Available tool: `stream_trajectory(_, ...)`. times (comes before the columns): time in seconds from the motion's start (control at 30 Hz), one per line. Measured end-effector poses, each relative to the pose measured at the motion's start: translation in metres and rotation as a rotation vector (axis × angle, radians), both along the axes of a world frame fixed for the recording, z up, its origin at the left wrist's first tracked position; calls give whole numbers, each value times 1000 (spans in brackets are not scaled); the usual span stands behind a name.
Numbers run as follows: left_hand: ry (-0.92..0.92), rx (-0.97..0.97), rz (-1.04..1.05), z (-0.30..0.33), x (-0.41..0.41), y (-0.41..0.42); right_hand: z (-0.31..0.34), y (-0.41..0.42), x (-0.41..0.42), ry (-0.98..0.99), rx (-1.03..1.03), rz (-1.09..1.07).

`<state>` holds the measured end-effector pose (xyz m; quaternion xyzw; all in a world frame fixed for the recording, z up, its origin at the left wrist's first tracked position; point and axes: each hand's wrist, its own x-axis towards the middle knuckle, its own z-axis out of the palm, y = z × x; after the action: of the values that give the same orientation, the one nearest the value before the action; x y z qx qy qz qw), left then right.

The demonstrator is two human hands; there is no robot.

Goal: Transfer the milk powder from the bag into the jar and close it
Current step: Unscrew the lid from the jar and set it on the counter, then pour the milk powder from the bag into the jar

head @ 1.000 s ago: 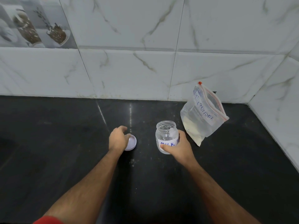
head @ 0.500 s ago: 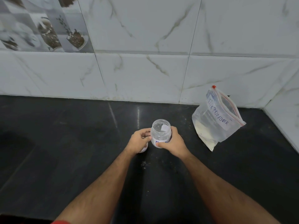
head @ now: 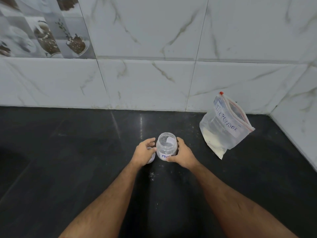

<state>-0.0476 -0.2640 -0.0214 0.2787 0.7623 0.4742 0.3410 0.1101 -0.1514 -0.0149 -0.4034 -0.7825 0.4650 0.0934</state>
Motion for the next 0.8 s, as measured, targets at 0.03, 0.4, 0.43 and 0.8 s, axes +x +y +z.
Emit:
stream_trajectory(0.03,41,8,34,2,-1,0,3,2,2,-26,4,3)
stream_trajectory(0.4,299,343,106,83,52,51,95,46,60,131,349,-167)
stream_trajectory(0.43,307,359,81,89,62,60,106,52,68,168,372,-202)
stream_trajectory(0.8,343,239,-58,134,139,166,171,149,144,285,494,-495)
